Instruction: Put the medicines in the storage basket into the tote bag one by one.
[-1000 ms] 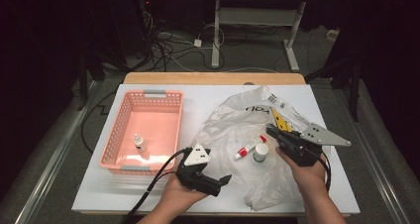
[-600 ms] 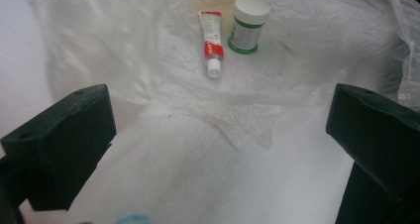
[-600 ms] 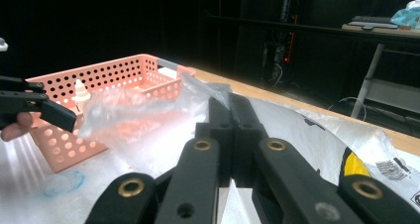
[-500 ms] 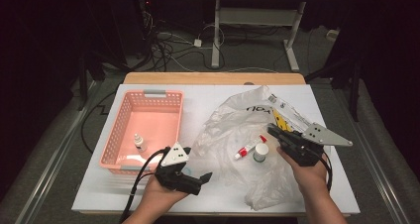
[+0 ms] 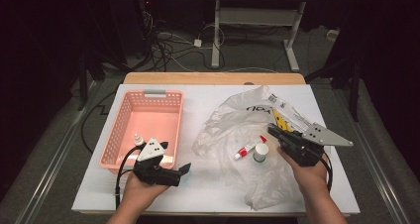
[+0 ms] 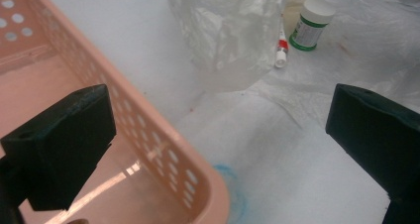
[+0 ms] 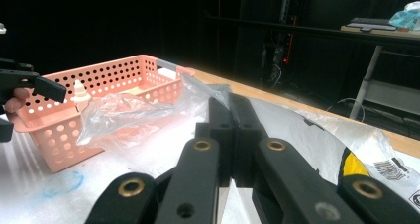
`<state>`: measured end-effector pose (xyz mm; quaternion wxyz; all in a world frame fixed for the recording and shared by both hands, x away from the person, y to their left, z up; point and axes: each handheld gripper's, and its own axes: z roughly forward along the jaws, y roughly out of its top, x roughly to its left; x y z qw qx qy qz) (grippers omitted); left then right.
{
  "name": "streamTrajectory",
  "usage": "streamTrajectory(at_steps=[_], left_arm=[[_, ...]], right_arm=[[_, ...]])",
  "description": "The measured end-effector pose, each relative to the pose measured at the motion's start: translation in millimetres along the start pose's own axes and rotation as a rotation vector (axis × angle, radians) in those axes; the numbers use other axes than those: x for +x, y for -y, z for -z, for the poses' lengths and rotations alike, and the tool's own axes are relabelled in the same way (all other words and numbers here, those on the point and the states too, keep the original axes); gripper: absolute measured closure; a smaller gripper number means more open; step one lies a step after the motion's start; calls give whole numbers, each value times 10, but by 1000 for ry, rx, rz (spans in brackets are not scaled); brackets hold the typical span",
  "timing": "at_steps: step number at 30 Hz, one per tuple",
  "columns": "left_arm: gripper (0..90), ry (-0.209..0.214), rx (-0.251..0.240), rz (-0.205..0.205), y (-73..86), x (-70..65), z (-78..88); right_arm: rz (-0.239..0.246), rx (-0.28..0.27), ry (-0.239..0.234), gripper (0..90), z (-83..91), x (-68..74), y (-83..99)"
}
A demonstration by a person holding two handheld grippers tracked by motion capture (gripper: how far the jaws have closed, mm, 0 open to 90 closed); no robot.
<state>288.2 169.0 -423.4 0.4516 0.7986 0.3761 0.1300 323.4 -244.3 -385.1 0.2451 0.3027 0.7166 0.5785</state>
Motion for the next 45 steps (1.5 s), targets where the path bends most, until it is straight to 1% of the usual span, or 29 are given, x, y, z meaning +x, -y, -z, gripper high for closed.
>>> streamTrajectory(at_steps=[11,14,20,25,30,32,39,45], left_arm=[[0,-44,-21,48,25,213,173],[0,-67,-13,51,46,265,203],[0,-99,-31,75,59,378,306],[0,-131,-31,89,86,474,385],[0,-153,-31,112,120,567,432],[0,-161,-34,123,132,602,453],[0,-201,-36,142,167,697,523],[0,-220,-27,158,204,763,533]], right_arm=[[3,0,-2,900,4,8,-4],[2,1,-3,900,2,5,-3],[5,-1,-2,900,9,5,-6],[8,-1,-3,900,8,5,-8],[13,1,-5,900,3,11,-5],[8,3,-6,900,4,14,-3],[10,5,-3,900,2,6,3],[12,6,-5,900,-1,9,4]])
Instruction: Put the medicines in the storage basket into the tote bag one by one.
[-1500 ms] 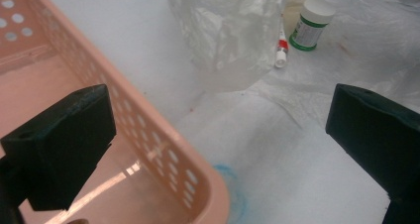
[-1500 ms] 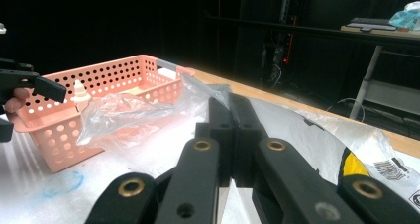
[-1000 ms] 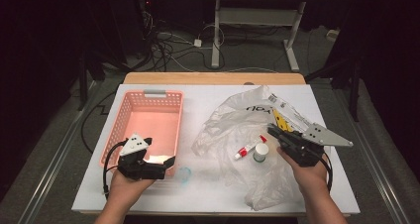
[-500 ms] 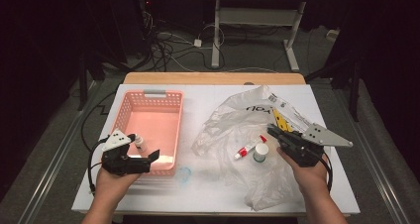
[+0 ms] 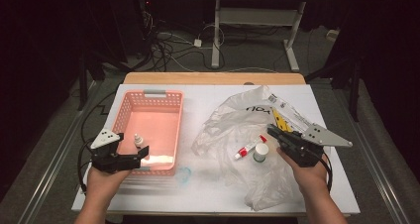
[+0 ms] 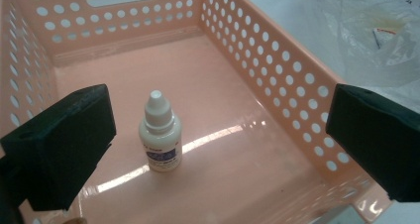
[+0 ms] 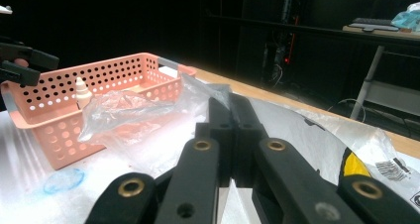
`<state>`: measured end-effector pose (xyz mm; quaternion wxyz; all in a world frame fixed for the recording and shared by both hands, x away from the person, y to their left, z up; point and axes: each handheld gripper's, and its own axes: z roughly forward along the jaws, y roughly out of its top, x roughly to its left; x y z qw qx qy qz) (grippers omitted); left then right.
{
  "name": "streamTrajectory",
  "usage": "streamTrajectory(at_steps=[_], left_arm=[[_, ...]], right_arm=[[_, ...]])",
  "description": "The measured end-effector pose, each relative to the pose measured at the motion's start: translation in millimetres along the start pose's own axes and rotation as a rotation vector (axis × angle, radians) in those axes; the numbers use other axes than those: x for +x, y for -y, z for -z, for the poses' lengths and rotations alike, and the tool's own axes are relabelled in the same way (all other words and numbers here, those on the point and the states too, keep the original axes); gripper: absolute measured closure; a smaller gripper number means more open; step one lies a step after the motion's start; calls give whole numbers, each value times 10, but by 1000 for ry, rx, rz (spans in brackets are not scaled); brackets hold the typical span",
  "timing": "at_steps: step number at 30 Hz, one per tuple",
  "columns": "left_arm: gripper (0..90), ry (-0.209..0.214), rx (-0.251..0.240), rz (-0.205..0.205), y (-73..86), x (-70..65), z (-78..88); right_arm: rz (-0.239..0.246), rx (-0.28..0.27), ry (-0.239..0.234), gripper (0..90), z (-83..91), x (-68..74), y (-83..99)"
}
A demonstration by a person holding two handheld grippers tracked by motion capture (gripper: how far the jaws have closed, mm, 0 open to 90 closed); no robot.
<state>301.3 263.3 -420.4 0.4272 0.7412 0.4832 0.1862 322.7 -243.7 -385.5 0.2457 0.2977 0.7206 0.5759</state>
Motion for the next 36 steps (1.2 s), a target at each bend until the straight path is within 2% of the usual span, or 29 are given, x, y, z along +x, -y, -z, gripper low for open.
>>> streamTrajectory(at_steps=[6,9,14,16,23,30,32,36], left_arm=[[0,-17,27,11,-16,8,-44],[9,-13,56,45,-63,26,-66],[79,-10,117,54,-133,71,-138],[134,-3,130,56,-169,104,-146],[202,6,175,57,-321,219,-212],[289,16,308,74,-408,323,-386],[289,25,356,95,-421,347,-438],[316,-9,443,107,-436,357,-522]], right_arm=[[-3,3,1,900,-10,3,5],[-3,-1,0,900,-4,7,-1],[-9,4,2,900,-9,2,10],[-7,4,1,900,-11,3,11],[-6,5,2,900,-14,4,12],[-6,6,1,900,-15,5,15],[-8,2,3,900,-11,-2,15],[-7,3,3,900,-5,-3,13]])
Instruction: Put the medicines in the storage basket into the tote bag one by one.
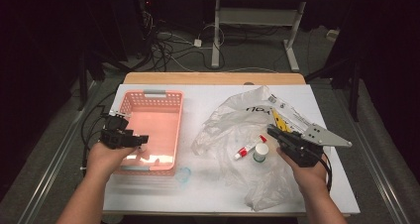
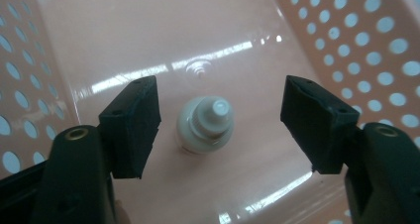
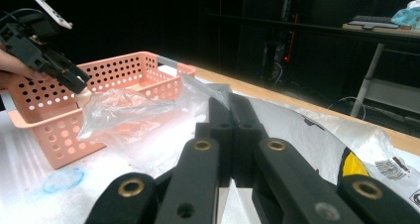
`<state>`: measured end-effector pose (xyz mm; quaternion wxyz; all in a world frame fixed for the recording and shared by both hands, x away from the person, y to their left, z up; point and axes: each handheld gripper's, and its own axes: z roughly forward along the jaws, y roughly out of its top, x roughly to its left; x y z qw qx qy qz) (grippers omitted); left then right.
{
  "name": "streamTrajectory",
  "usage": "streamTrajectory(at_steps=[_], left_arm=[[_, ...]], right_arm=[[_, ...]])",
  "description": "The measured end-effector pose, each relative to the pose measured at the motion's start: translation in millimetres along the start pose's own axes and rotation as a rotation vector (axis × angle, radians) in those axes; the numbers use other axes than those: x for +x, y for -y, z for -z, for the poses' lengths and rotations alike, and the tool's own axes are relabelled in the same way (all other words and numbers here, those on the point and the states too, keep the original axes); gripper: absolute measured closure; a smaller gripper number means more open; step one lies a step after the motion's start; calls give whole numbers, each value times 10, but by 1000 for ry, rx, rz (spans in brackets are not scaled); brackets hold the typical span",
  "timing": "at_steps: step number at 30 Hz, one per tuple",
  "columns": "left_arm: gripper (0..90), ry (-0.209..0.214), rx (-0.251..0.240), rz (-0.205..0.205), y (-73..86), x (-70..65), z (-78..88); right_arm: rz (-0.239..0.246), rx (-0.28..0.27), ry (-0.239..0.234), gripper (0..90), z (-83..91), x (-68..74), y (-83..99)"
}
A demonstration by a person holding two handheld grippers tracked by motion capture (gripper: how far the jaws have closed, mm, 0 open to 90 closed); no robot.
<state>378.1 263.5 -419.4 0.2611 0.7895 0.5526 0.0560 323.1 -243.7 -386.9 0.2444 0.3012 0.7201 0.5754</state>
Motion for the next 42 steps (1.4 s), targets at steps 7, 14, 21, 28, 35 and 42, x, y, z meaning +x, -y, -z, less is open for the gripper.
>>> streamTrajectory(at_steps=[7,14,21,28,35,42], left_arm=[[385,-37,129,-14,-72,-34,-120],[490,-74,193,-37,-110,-55,-189],[578,-76,188,-46,-110,-58,-188],[580,-63,147,-55,-87,-64,-142],[581,-29,82,-84,-46,-95,-58],[582,-19,-17,-111,63,-239,8]], right_arm=[[-1,-3,-2,900,9,5,-7],[-3,-6,-2,900,10,3,-9],[-2,-7,-4,900,21,14,-20],[0,-7,-5,900,13,31,-21],[2,-5,-2,900,17,20,-19],[2,-4,2,900,18,6,-15]])
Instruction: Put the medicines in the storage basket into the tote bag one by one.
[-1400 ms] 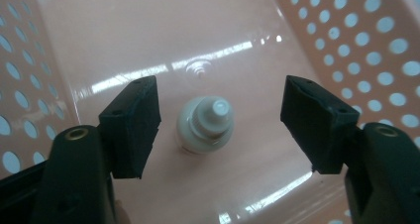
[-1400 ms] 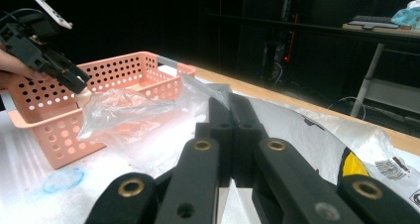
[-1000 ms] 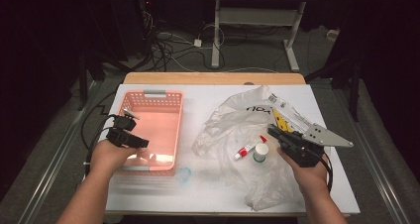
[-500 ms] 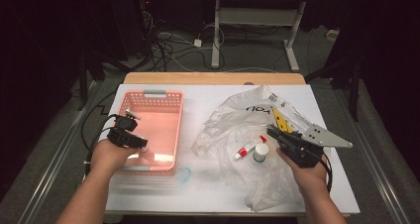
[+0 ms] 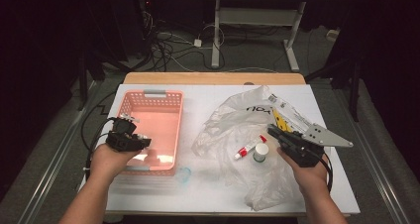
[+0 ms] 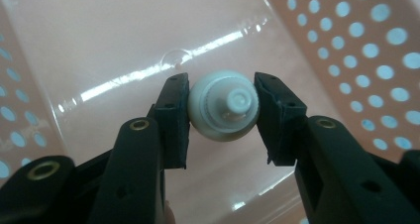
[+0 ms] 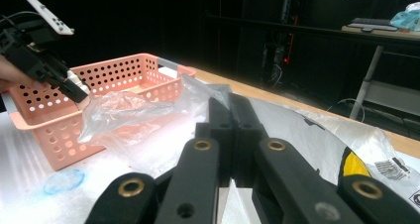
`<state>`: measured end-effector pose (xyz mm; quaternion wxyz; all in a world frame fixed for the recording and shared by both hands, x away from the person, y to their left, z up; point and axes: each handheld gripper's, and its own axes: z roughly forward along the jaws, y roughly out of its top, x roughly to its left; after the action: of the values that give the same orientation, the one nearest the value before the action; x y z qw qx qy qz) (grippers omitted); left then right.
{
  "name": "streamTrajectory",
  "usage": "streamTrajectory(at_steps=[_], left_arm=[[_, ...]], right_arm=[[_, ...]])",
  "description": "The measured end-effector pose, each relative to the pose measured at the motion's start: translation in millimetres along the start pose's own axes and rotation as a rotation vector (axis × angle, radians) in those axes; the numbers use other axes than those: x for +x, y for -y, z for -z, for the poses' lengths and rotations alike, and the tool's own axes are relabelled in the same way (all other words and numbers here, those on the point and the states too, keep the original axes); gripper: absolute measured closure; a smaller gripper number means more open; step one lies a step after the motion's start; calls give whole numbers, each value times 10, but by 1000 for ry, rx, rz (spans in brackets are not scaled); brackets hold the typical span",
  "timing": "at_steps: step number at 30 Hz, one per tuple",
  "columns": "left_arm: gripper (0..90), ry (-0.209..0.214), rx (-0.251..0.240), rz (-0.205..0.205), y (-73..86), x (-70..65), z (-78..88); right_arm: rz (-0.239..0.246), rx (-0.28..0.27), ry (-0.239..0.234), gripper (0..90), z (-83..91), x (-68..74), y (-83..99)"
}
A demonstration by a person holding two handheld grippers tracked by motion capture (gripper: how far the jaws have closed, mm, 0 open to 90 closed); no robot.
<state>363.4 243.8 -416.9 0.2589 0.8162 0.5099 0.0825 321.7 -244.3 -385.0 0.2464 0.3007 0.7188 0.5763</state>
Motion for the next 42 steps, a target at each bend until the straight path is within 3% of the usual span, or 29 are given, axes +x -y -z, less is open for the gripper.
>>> streamTrajectory(at_steps=[14,20,30,42], left_arm=[[583,30,-189,-38,218,-285,108],[583,67,-261,-17,317,-341,135],[583,70,-332,-43,427,-456,192],[583,135,-402,-60,428,-612,287]], right_arm=[[3,6,-8,900,-18,23,12],[3,11,-13,900,-30,26,19],[11,11,-12,900,-30,33,13],[14,4,-12,900,-21,32,0]])
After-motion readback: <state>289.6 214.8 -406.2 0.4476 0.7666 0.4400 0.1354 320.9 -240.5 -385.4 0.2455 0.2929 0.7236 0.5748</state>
